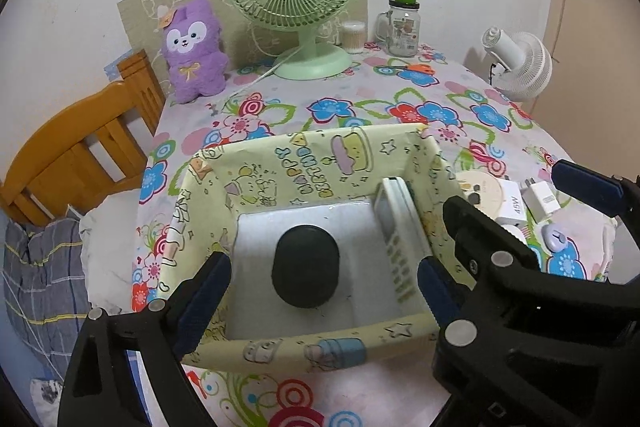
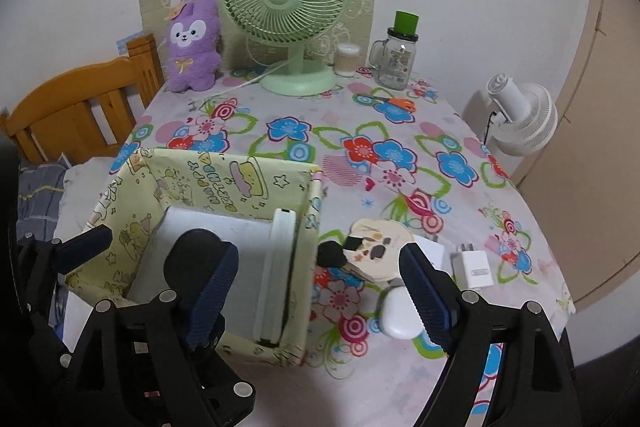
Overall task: Organize rigid objects
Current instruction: 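Lower and release the black speaker into the box while the right tool releases the remote there, then withdraw both open tools from the yellow box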
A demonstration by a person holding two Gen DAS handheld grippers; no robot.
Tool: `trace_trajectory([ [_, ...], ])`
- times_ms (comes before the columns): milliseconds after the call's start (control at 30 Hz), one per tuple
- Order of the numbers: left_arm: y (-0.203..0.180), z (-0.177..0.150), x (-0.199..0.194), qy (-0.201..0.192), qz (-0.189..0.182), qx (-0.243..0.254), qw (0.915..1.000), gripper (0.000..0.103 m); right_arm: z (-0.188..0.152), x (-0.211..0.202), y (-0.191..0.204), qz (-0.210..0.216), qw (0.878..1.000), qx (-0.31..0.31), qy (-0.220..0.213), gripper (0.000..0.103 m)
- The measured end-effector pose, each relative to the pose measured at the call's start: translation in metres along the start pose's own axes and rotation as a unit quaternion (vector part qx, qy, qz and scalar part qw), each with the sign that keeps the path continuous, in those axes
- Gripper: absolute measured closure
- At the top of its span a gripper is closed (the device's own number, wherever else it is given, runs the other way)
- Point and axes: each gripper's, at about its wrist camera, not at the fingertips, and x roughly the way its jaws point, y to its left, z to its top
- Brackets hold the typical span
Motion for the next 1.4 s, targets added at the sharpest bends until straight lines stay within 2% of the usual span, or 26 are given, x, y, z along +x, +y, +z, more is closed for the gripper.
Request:
trace_trajectory([
  [333,-0.021,-0.001,-0.011,-0.014,-0.008,0.01,0.9998,0.007,-0.006,-0.013,-0.017,-0.004,1.0,-0.005,-0.013,0.017],
  [400,-0.027,-0.001,-0.013,-0.018,-0.013,0.013,0.9997,0.004,-0.006,-0.015,-0.022,-0.003,1.0,-0.004,-0.013,0.017],
  [567,-0.042,-0.001,-0.021,-0.034,-0.007,0.026,0.9991,0.0,-0.009,-0.019,-0.035,0.002,1.0,0.003,-0.015,0.017],
  [1033,-0.087,0.0,-0.034,-0.056,0.016,0.053,0.9969,0.0,-0.021,-0.028,-0.078,0.0,1.0,0.023,-0.014,0.017],
  [1267,-0.109,0.0,-0.037,-0.061,0.004,0.065,0.996,0.0,-0.027,-0.031,-0.099,-0.006,0.999,0.033,-0.012,0.017],
  [1400,-0.121,0.001,-0.036,-0.049,-0.025,0.063,0.9965,0.0,-0.031,-0.033,-0.111,-0.006,0.999,0.038,-0.013,0.017],
])
